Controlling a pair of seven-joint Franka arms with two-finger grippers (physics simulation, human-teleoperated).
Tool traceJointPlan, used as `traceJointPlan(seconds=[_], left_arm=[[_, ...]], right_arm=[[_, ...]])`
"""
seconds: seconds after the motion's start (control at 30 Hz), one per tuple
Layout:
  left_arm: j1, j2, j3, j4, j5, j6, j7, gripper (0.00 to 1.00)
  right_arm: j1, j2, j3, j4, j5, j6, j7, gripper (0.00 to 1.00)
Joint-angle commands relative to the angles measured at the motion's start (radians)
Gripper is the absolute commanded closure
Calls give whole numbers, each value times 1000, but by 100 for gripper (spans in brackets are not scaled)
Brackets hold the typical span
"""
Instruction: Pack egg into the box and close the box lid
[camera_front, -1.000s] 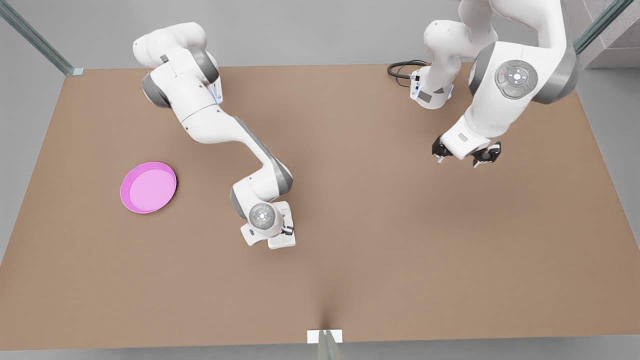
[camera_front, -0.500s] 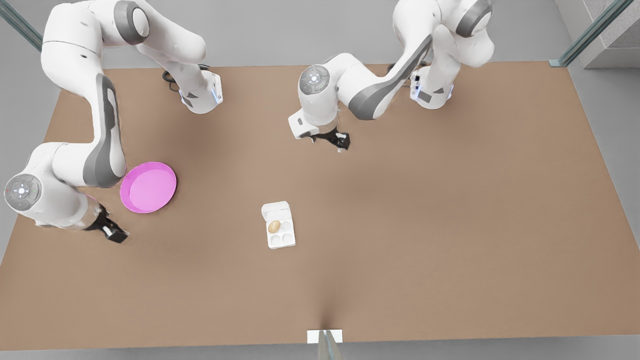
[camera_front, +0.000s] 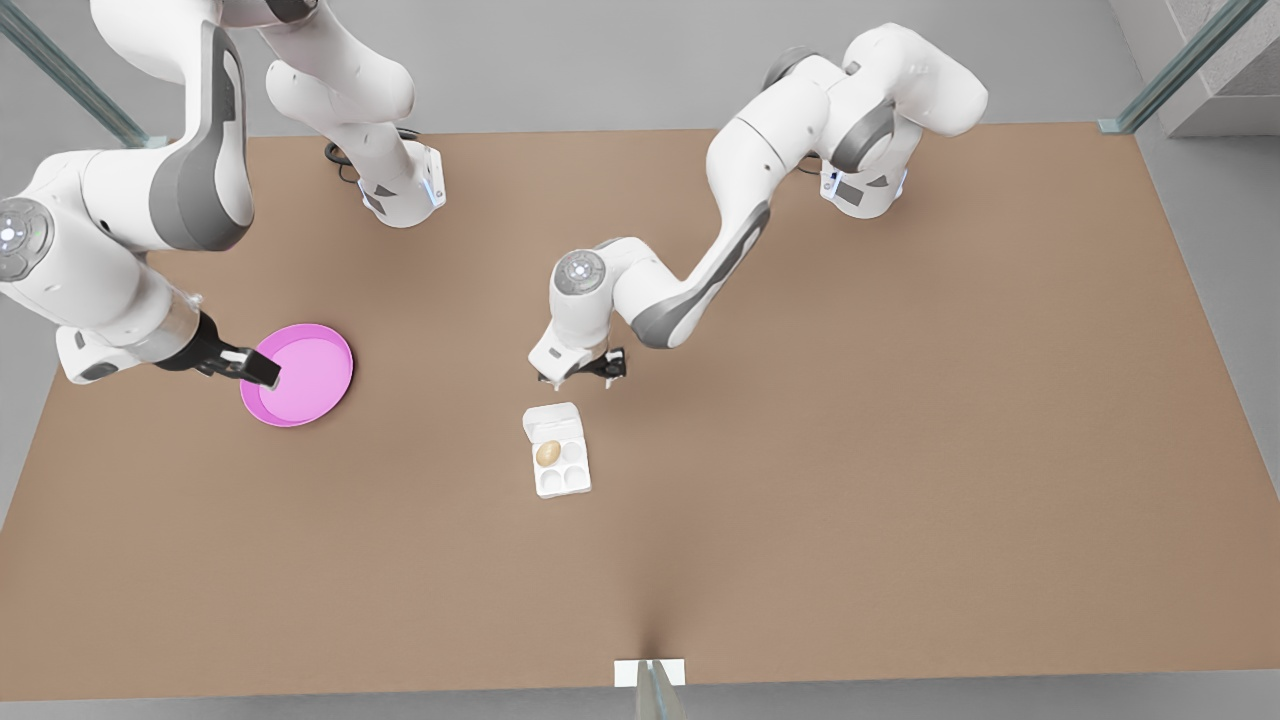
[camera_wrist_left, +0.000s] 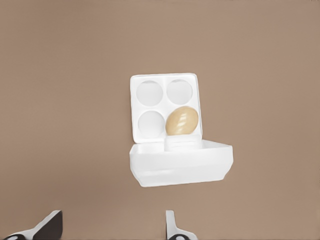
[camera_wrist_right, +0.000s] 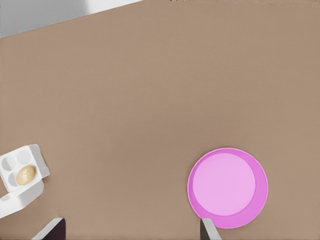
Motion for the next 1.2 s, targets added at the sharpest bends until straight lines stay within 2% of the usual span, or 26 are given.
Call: traceJointPlan(seconds=[0.0, 0.27, 0.97, 1.0, 1.03, 1.1, 1.13, 1.17], left_arm=[[-2, 11, 0, 2, 2, 122, -364, 0], [-14, 44, -1, -21, 76, 80, -232, 0], [118, 47, -9, 42, 64, 102, -44, 0], [152, 31, -23, 44, 57, 10, 70, 0], [224, -68, -35, 39, 34, -200, 316, 0], [409, -291, -29, -21, 44, -460, 699, 0], [478, -360, -26, -25, 123, -592, 809, 0], [575, -479, -32, -99, -8, -639, 835, 0]], right_arm=[[-32, 23, -6, 25, 8, 27, -304, 0], [-47, 49, 7, 5, -26, 23, -304, 0], [-29, 63, 11, 0, -27, 0, -307, 0], [-29, 63, 11, 0, -26, -6, -306, 0], [-29, 61, 13, 3, -26, -10, -309, 0], [-29, 47, 13, 14, -12, -29, -309, 0], [-27, 52, 19, 14, -12, -38, -306, 0], [-29, 52, 19, 14, -14, -41, -312, 0]])
